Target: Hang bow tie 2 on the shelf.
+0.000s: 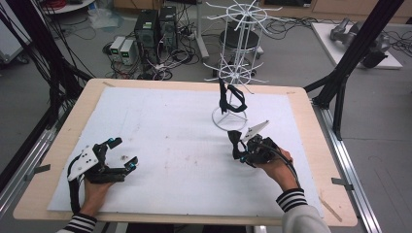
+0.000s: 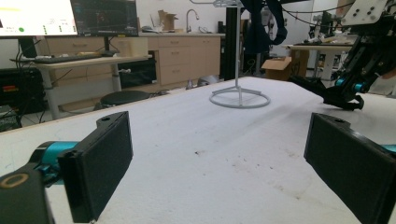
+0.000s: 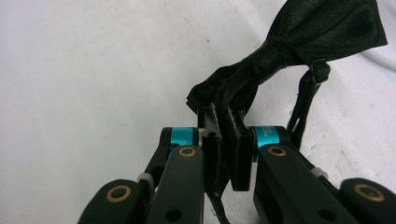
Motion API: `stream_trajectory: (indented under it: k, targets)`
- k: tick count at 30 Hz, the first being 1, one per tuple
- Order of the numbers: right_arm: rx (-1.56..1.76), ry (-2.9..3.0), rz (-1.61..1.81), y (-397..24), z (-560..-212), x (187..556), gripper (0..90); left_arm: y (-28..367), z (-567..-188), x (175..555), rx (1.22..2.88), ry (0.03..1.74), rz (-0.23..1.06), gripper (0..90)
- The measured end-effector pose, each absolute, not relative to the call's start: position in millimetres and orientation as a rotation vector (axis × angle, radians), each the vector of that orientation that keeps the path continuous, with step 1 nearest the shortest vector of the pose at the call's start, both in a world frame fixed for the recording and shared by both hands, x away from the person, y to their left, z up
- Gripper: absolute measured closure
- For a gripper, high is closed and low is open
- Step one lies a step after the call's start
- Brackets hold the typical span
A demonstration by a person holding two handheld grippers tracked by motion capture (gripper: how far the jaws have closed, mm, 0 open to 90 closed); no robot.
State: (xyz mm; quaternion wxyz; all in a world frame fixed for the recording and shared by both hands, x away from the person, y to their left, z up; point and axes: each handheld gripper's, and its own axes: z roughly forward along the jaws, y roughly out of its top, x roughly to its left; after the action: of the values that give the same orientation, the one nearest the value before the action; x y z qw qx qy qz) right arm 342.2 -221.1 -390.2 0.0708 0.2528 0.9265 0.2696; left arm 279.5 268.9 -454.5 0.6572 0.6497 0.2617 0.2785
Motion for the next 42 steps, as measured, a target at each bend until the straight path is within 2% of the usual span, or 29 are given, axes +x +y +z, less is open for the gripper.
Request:
stream_trajectory:
  k: [19, 42]
  targets:
    - [0.703, 2.557, 1.177, -242, -359, 325, 86.3, 269, -455, 280, 1.472, 0.595, 0.633, 8.3]
    - [0.631, 2.335, 1.368, -253, -331, 317, 86.2, 269, -455, 279, 1.47, 0.598, 0.633, 8.3]
